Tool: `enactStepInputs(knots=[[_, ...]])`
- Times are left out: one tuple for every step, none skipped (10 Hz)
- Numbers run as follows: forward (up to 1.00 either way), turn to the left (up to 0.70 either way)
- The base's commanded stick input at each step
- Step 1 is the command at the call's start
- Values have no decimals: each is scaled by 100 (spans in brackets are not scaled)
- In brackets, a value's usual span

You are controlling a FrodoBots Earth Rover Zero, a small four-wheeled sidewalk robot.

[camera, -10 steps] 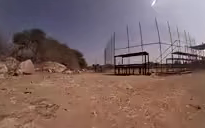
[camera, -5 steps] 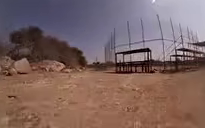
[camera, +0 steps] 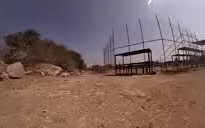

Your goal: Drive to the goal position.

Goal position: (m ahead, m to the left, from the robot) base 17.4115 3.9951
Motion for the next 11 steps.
enactStepInputs(knots=[[100, 0], [100, 0], [100, 0], [100, 0], [100, 0], [100, 0], [100, 0], [100, 0], [100, 0], [100, 0], [100, 0]])
